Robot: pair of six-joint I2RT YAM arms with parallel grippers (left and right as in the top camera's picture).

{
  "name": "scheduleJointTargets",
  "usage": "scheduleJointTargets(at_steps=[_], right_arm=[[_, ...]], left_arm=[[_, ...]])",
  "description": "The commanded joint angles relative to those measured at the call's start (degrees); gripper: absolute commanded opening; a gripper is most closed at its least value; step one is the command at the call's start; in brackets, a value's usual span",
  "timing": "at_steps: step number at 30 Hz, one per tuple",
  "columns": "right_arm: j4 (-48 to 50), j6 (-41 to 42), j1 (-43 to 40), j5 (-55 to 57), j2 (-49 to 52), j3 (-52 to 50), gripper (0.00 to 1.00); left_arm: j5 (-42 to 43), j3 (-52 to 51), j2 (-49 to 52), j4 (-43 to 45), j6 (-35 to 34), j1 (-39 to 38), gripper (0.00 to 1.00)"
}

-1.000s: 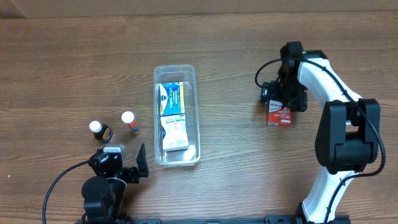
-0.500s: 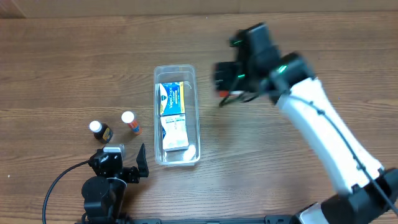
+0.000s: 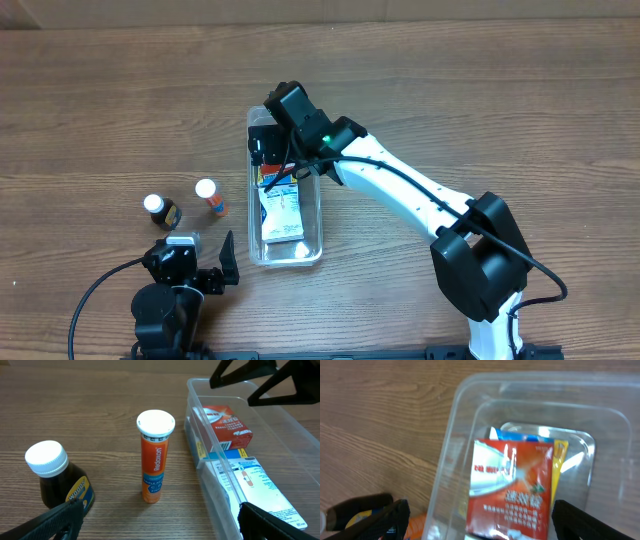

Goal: Pack container

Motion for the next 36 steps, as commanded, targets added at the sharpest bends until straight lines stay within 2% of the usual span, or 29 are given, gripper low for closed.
scheduleJointTargets(at_steps=[1, 4, 6, 8, 11, 14, 16, 18, 20, 24, 25, 28, 30, 32, 33, 34, 36], right_arm=[[-4.26, -2.19, -2.86, 1.44, -9.79, 4.28, 0.94], [-14.91, -2.21, -10.43, 6.29, -19.50, 5.44, 1.00], [-20.52, -2.40, -17.55, 6.19, -23.52, 5.44, 1.00], [-29.44, -3.06, -28.33, 2.95, -25.90, 5.44, 1.00], [-37.27, -3.06, -35.39, 1.51, -25.55, 5.25, 1.00], [-38.73, -3.04, -37.75, 1.49, -25.55, 5.25, 1.00], [-38.66, -3.04, -37.88, 1.49, -25.55, 5.25, 1.00], [-38.66, -3.02, -37.86, 1.46, -25.55, 5.25, 1.00], [-38.64, -3.02, -37.86, 1.44, -25.55, 5.25, 1.00], [-38.66, -3.02, -37.86, 1.46, -25.55, 5.25, 1.00], [-38.66, -3.02, -37.86, 1.46, -25.55, 5.25, 1.00], [-38.66, -3.02, -37.86, 1.46, -25.55, 5.25, 1.00], [-38.66, -3.02, -37.86, 1.46, -25.55, 5.25, 1.00], [-38.66, -3.02, -37.86, 1.46, -25.55, 5.25, 1.00], [-38.66, -3.02, -37.86, 1.46, -25.55, 5.25, 1.00], [-38.66, -3.02, -37.86, 1.46, -25.55, 5.25, 1.00], [-38.66, -3.02, -37.86, 1.46, -25.55, 5.25, 1.00]], left_arm=[[0.42, -0.09, -0.48, -0.07, 0.68, 0.00, 1.00], [0.42, -0.09, -0.48, -0.07, 0.68, 0.00, 1.00], [0.42, -0.09, -0.48, -0.07, 0.68, 0.00, 1.00], [0.42, -0.09, -0.48, -0.07, 0.68, 0.00, 1.00], [0.42, -0.09, -0.48, -0.07, 0.70, 0.00, 1.00], [2.16, -0.09, -0.48, 6.05, 0.02, 0.00, 1.00], [4.48, -0.09, -0.48, 6.93, -0.85, 0.00, 1.00], [6.14, 0.26, -0.46, 9.29, -4.13, 0.00, 1.00], [2.38, 3.65, 0.81, 7.32, -10.01, 0.02, 1.00], [-4.90, 22.23, 17.35, -0.02, -11.30, 0.02, 1.00], [-5.35, 33.20, 28.79, -6.56, -8.44, 0.02, 1.00], [-4.50, 52.92, 47.76, -16.55, -6.60, -0.02, 1.00], [-0.59, 64.19, 58.47, -24.72, -6.64, 0.00, 1.00], [-3.13, 70.82, 67.17, -30.14, -7.48, 0.11, 1.00], [-5.79, 73.66, 72.08, -34.36, -13.94, 0.96, 1.00], [-6.05, 74.40, 74.77, -35.74, -16.98, 2.34, 1.00], [-6.05, 74.38, 78.38, -36.59, -18.73, 5.95, 1.00]])
